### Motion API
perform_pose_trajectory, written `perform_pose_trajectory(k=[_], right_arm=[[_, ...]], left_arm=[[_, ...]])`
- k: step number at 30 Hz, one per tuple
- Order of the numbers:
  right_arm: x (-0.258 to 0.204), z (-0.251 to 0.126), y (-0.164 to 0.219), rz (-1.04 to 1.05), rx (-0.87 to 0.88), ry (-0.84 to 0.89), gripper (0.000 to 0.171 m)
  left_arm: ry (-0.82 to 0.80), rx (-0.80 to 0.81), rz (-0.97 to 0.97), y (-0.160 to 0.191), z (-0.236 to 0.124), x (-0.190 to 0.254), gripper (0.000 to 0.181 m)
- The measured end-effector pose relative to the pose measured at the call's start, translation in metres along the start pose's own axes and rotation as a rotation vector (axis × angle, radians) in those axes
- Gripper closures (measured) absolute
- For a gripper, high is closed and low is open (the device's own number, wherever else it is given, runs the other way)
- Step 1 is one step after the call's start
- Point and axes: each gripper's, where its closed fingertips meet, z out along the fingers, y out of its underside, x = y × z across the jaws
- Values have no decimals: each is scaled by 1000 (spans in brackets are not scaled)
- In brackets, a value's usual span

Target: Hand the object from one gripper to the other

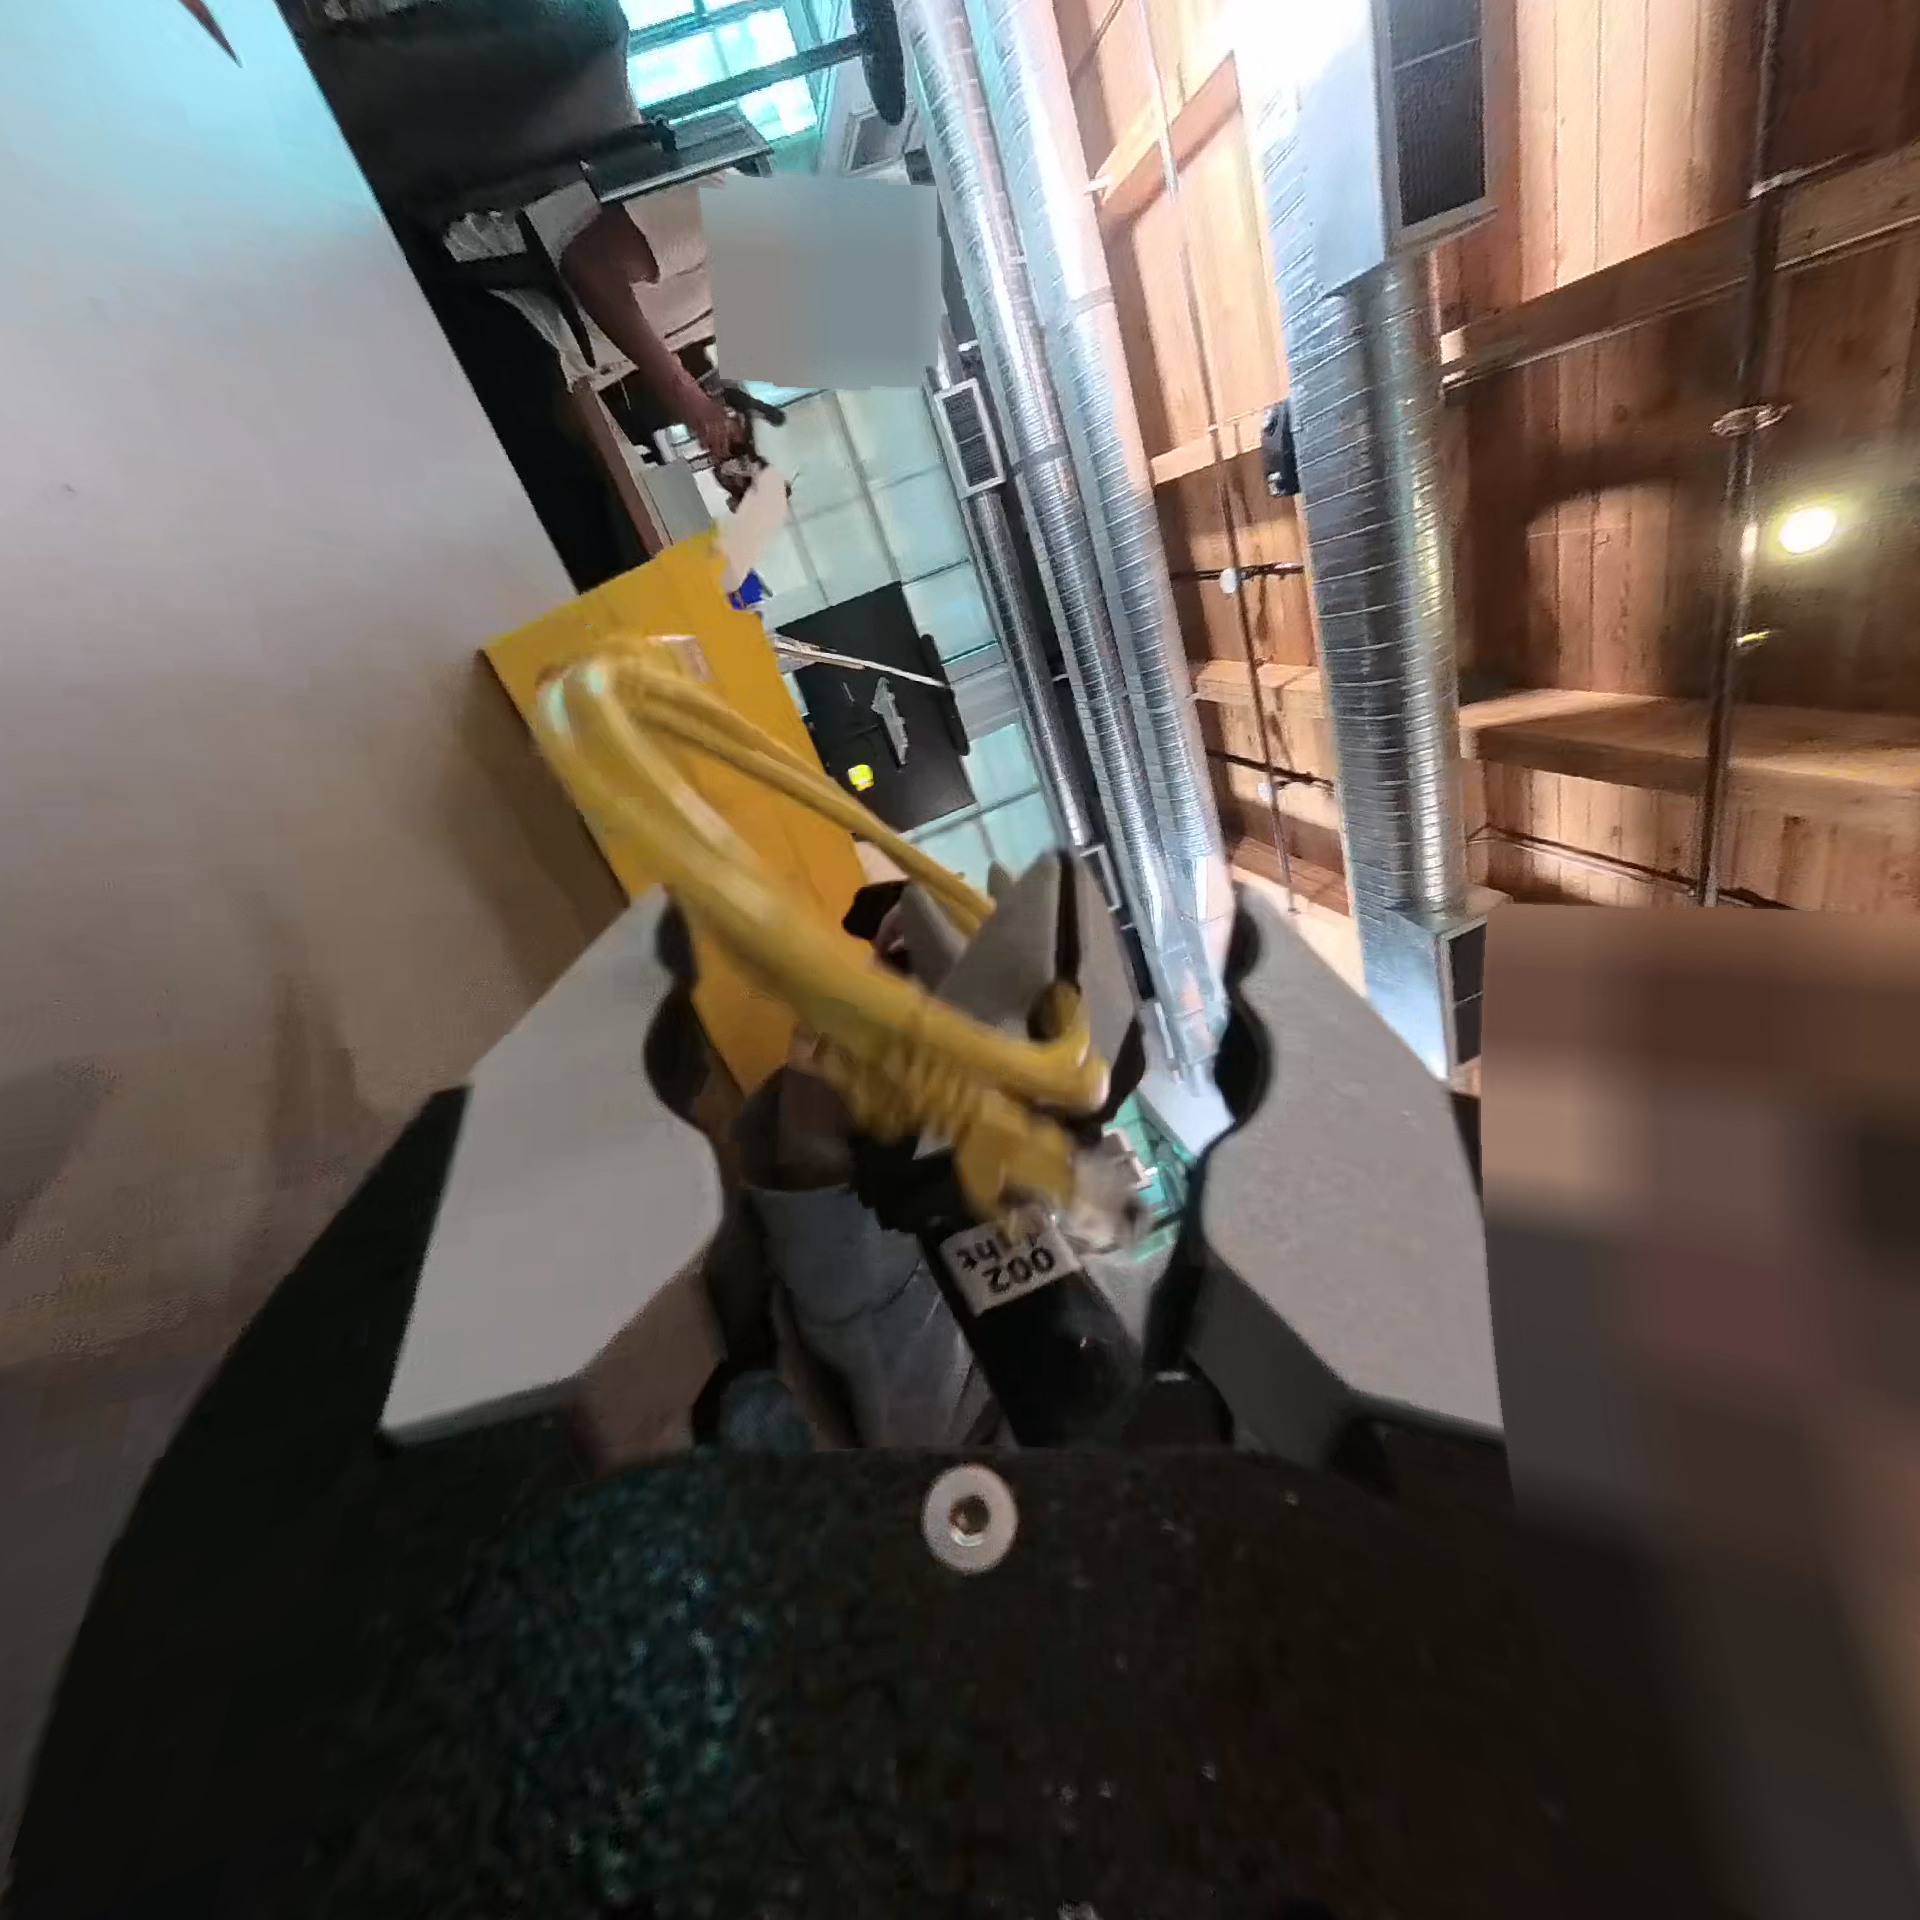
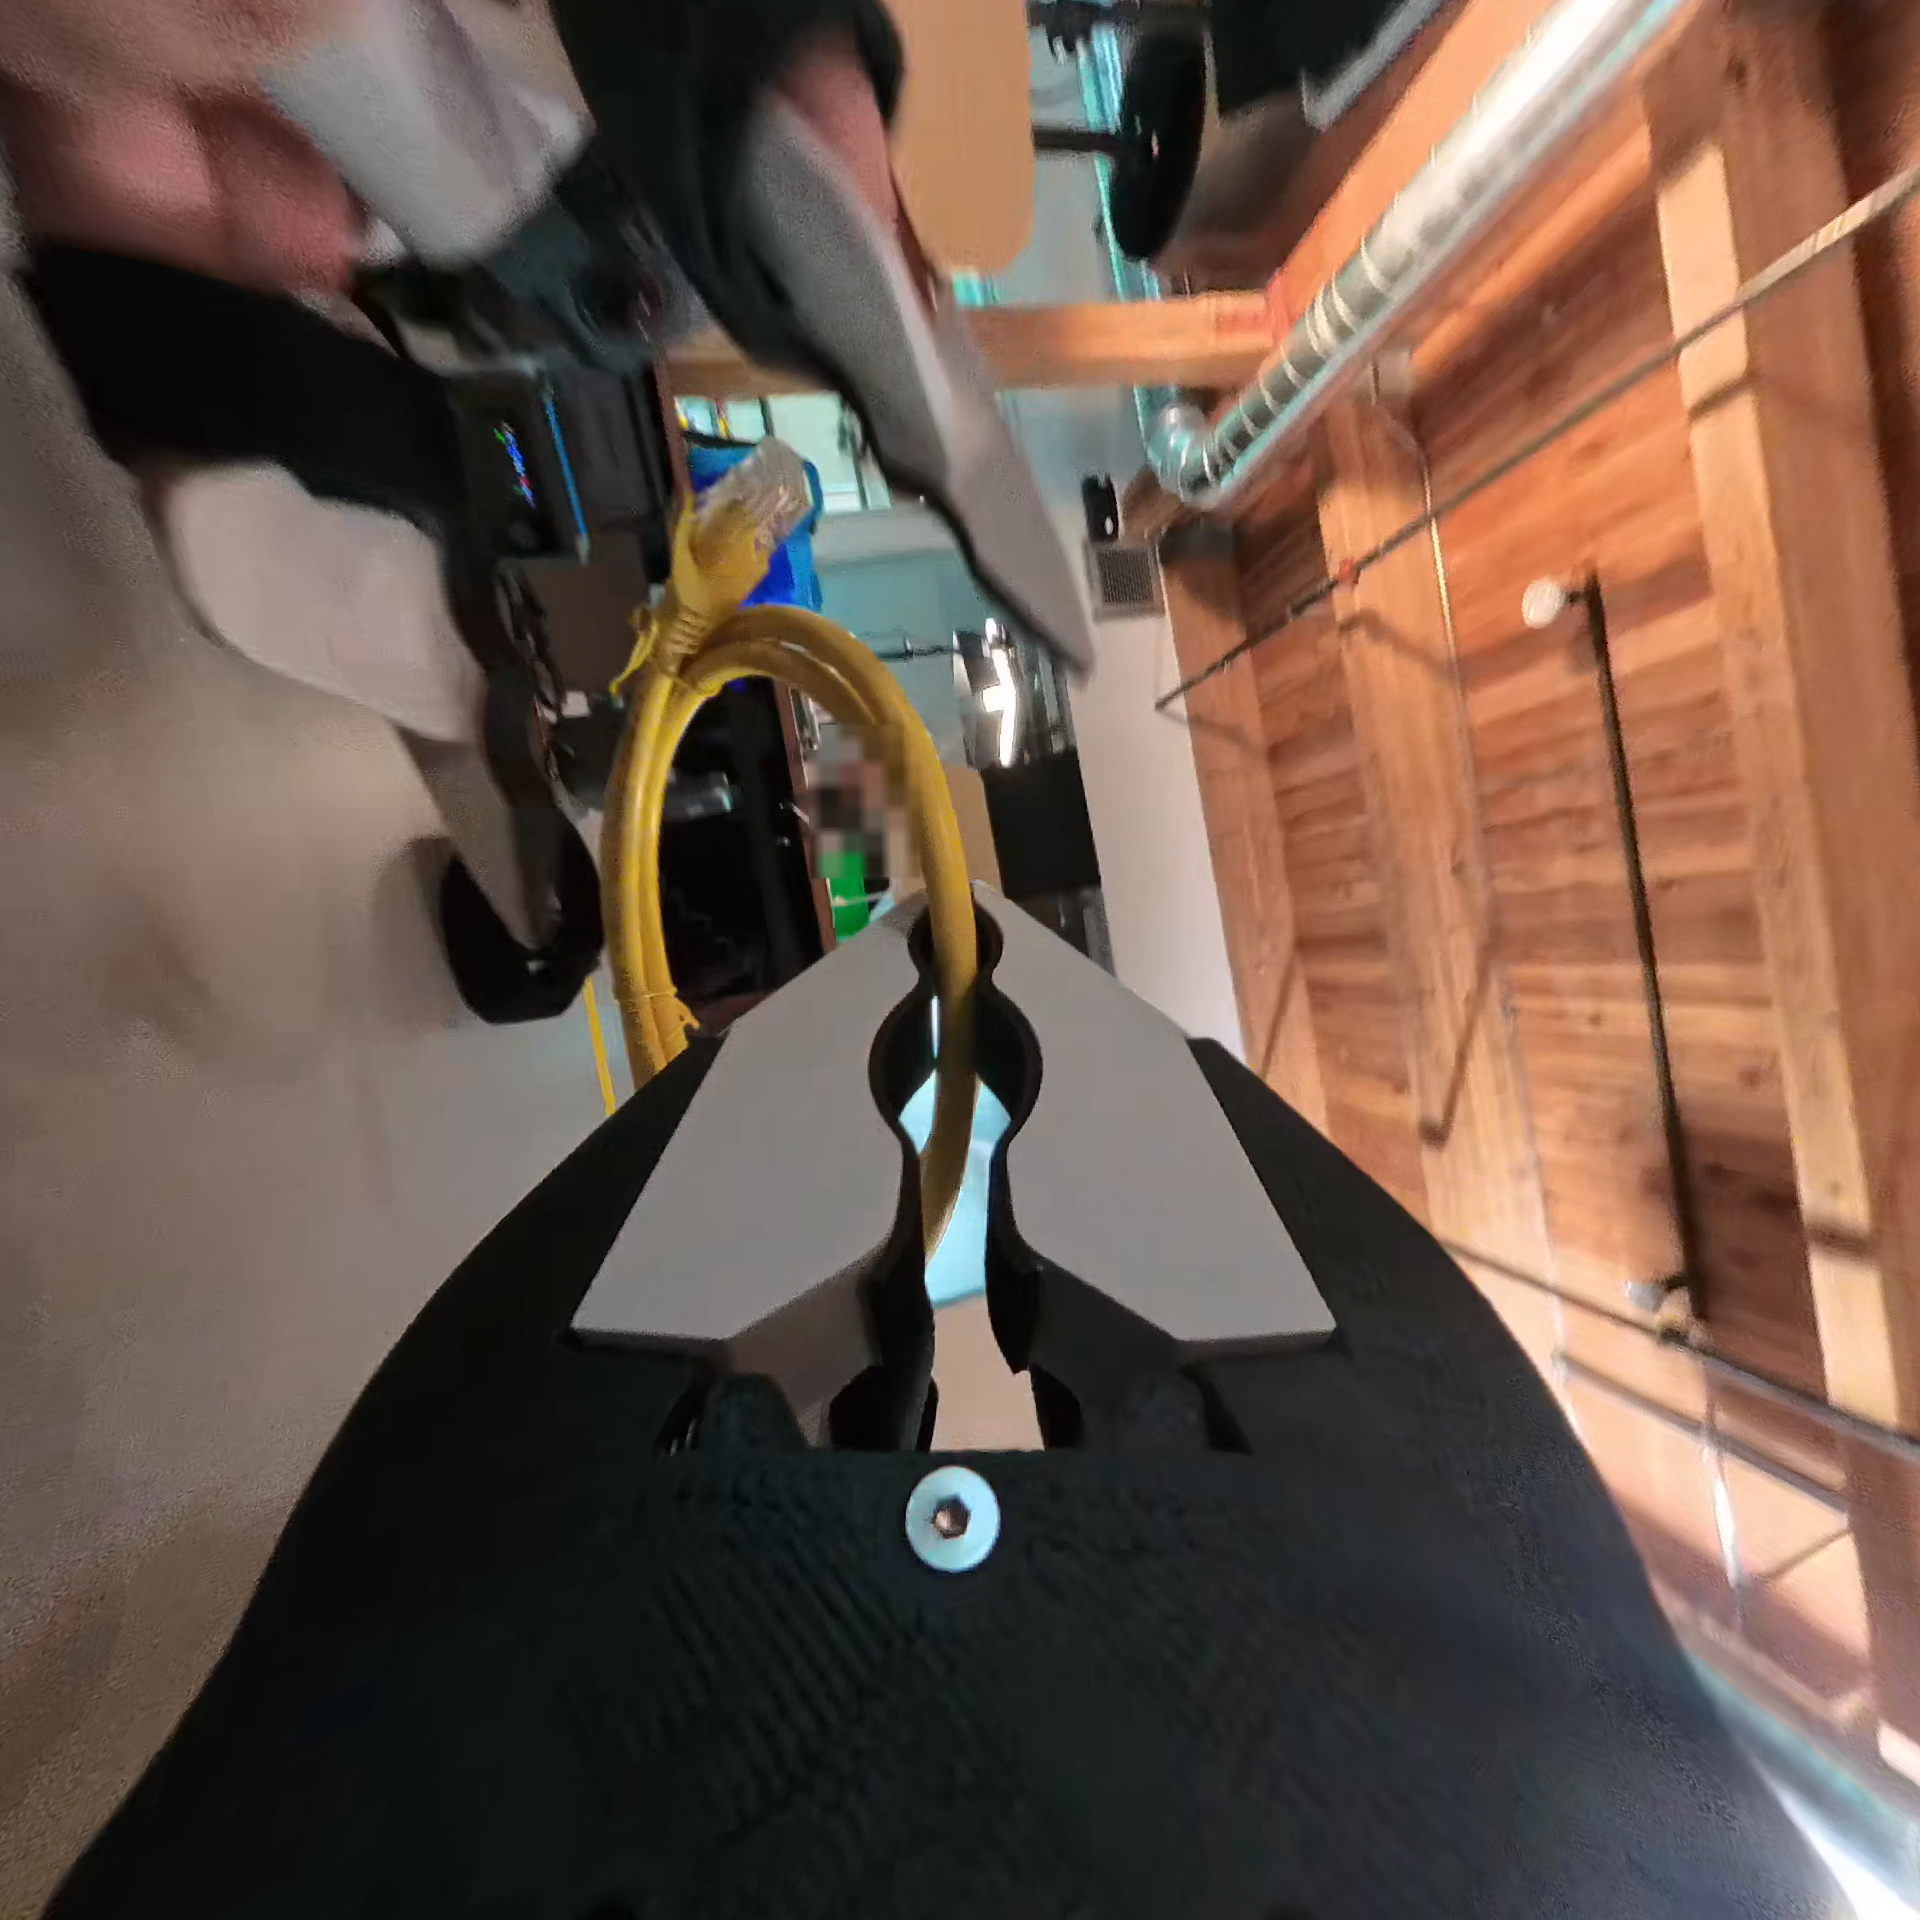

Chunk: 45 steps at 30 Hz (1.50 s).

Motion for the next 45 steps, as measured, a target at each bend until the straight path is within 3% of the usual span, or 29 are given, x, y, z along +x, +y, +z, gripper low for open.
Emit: perform_pose_trajectory(k=[5,8,11,14,20,23,25,27,31,35,39,45], right_arm=[[-18,0,-21,-55,58,-61,171],[-17,-1,-21,-40,62,-45,167],[-16,-4,-19,163,78,-106,140],[-7,-11,-17,493,141,-170,115],[29,-14,12,1282,192,-222,86],[31,-13,33,1720,229,-303,82],[32,-14,44,2011,288,-379,81],[28,-12,51,2209,315,-429,78],[18,-8,43,2361,345,-580,79],[26,-7,37,2442,415,-651,84],[23,-5,27,2499,416,-740,91],[12,-3,28,2552,383,-765,119]], left_arm=[[122,123,-15,-19,-12,11,173],[140,122,52,-19,-12,18,177],[138,148,166,-24,-14,27,178],[135,228,288,-37,-27,38,180],[94,280,626,-43,-48,61,180],[139,222,774,-29,-46,75,180],[-2,211,979,-27,-41,69,180],[-261,185,1248,-30,-37,54,180],[-796,79,1782,-39,-39,35,180],[-1195,-138,2261,-37,-37,23,178],[-1297,-362,2548,-26,-25,8,179],[-1331,-537,2669,-22,-22,-3,179]])
